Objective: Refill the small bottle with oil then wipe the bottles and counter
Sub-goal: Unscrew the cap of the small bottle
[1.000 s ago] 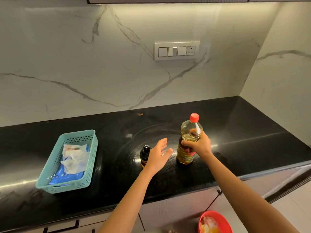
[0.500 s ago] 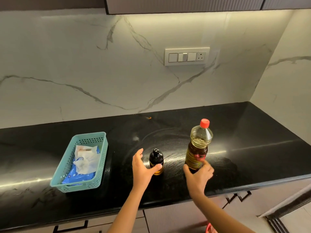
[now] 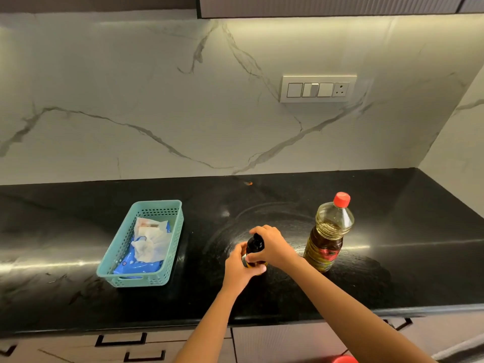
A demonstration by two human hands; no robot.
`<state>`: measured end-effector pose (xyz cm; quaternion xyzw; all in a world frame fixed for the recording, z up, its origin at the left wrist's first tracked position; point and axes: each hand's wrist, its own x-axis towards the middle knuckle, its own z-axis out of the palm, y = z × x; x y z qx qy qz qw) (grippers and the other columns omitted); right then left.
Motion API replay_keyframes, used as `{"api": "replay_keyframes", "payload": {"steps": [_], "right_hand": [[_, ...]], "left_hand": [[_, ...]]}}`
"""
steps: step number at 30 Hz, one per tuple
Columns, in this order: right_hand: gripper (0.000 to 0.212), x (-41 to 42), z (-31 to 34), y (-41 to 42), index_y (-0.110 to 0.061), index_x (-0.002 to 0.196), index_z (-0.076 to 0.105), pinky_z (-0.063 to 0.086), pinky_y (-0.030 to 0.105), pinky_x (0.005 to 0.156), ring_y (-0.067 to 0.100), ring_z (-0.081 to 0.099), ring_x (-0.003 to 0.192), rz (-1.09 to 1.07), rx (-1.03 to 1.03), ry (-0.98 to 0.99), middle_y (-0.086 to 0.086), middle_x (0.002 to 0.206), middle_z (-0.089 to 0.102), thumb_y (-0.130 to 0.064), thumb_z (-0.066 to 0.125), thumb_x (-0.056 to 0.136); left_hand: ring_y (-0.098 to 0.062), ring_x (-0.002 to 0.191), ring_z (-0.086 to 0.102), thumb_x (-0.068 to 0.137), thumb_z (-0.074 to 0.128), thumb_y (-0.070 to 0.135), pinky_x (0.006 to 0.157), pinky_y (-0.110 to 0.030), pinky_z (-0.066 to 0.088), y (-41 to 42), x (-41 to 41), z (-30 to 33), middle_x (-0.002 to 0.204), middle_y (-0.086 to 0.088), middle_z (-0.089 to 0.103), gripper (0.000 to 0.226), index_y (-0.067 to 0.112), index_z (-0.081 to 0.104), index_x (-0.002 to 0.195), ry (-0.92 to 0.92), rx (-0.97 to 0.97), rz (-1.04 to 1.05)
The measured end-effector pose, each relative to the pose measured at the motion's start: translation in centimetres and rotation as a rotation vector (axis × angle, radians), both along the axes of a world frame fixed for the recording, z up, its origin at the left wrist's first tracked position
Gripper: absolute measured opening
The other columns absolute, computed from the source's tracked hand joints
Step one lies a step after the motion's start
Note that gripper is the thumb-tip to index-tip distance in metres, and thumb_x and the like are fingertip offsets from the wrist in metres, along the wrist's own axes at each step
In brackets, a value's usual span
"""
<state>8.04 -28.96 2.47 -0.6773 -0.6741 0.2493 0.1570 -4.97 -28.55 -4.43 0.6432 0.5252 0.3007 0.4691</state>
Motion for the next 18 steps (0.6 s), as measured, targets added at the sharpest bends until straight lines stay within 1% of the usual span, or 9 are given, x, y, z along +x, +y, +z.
{"api": "replay_keyframes", "payload": {"steps": [1, 2, 4, 5, 7, 10, 13, 16, 18], "right_hand": [[0.064, -0.1, 0.2, 0.2, -0.016, 0.132, 0.046, 0.037, 0.033, 0.097, 0.024, 0.037, 0.123, 0.012, -0.001, -0.043, 0.007, 0.128, 0.048, -0.035, 0.072, 0.076], [0.058, -0.1, 0.3, 0.5, -0.016, 0.129, 0.049, 0.039, 0.033, 0.095, 0.024, 0.040, 0.120, 0.018, 0.001, -0.071, 0.008, 0.126, 0.050, -0.032, 0.071, 0.078], [0.046, 0.0, 0.6, 0.9, -0.014, 0.123, 0.055, 0.044, 0.034, 0.093, 0.025, 0.047, 0.116, 0.028, 0.010, -0.100, 0.010, 0.122, 0.054, -0.024, 0.068, 0.081], [0.040, 0.1, 0.8, 1.2, -0.013, 0.120, 0.057, 0.046, 0.035, 0.092, 0.026, 0.051, 0.114, 0.036, 0.016, -0.112, 0.011, 0.121, 0.057, -0.021, 0.067, 0.082], [0.031, 0.3, 1.0, 1.6, -0.013, 0.113, 0.062, 0.050, 0.038, 0.090, 0.026, 0.056, 0.110, 0.044, 0.017, -0.120, 0.011, 0.116, 0.062, -0.016, 0.065, 0.083], [0.023, 0.7, 1.2, 2.1, -0.013, 0.105, 0.066, 0.054, 0.038, 0.085, 0.025, 0.062, 0.103, 0.045, 0.001, -0.083, 0.010, 0.108, 0.067, -0.015, 0.064, 0.081], [0.022, 1.2, 1.2, 2.2, -0.012, 0.101, 0.066, 0.055, 0.030, 0.078, 0.021, 0.062, 0.095, 0.009, -0.012, 0.017, 0.007, 0.102, 0.067, -0.016, 0.067, 0.080], [0.021, 1.9, 1.6, 2.1, -0.010, 0.099, 0.067, 0.043, 0.014, 0.060, 0.010, 0.055, 0.075, -0.048, 0.016, 0.150, -0.003, 0.082, 0.059, -0.016, 0.069, 0.079], [0.020, 2.4, 1.4, 2.1, -0.011, 0.097, 0.068, 0.037, 0.013, 0.055, 0.005, 0.047, 0.062, -0.103, 0.019, 0.219, -0.007, 0.068, 0.052, -0.019, 0.070, 0.078]], "left_hand": [[-0.007, 0.098, 0.062, 0.061, 0.086, 0.019, 0.092, -0.024, 0.050, 0.0, 0.2, 0.0, 0.105, 0.008, 0.065, 0.065, 0.023, 0.052, 0.116, -0.001, -0.002, 0.002], [-0.004, 0.095, 0.062, 0.061, 0.085, 0.018, 0.087, -0.017, 0.049, 0.1, 0.3, 0.0, 0.103, 0.010, 0.065, 0.062, 0.025, 0.052, 0.113, -0.003, -0.002, -0.001], [0.005, 0.090, 0.059, 0.063, 0.085, 0.017, 0.076, -0.004, 0.044, 0.1, 0.6, 0.0, 0.099, 0.016, 0.062, 0.061, 0.027, 0.049, 0.111, 0.001, -0.002, -0.011], [0.008, 0.089, 0.057, 0.063, 0.084, 0.016, 0.073, -0.001, 0.042, 0.2, 0.7, 0.0, 0.098, 0.018, 0.061, 0.061, 0.028, 0.049, 0.111, 0.001, -0.002, -0.013], [0.009, 0.089, 0.056, 0.063, 0.084, 0.018, 0.072, -0.002, 0.040, 0.3, 0.8, -0.2, 0.099, 0.017, 0.060, 0.061, 0.027, 0.050, 0.112, 0.007, -0.005, -0.010], [0.002, 0.092, 0.059, 0.061, 0.084, 0.018, 0.078, -0.007, 0.042, 0.5, 1.1, -0.6, 0.102, 0.013, 0.062, 0.063, 0.023, 0.053, 0.115, 0.008, -0.012, 0.005], [-0.001, 0.095, 0.060, 0.062, 0.084, 0.017, 0.081, -0.010, 0.044, 0.7, 1.2, -0.9, 0.105, 0.010, 0.064, 0.062, 0.023, 0.053, 0.116, 0.013, -0.014, -0.001], [0.001, 0.097, 0.060, 0.062, 0.083, 0.015, 0.076, -0.007, 0.043, 0.8, 1.3, -1.0, 0.105, 0.009, 0.064, 0.062, 0.026, 0.052, 0.114, 0.011, -0.017, -0.011], [0.004, 0.095, 0.059, 0.062, 0.083, 0.014, 0.074, -0.005, 0.042, 0.8, 1.3, -1.0, 0.104, 0.011, 0.064, 0.062, 0.029, 0.050, 0.112, 0.016, -0.019, -0.018]]}}
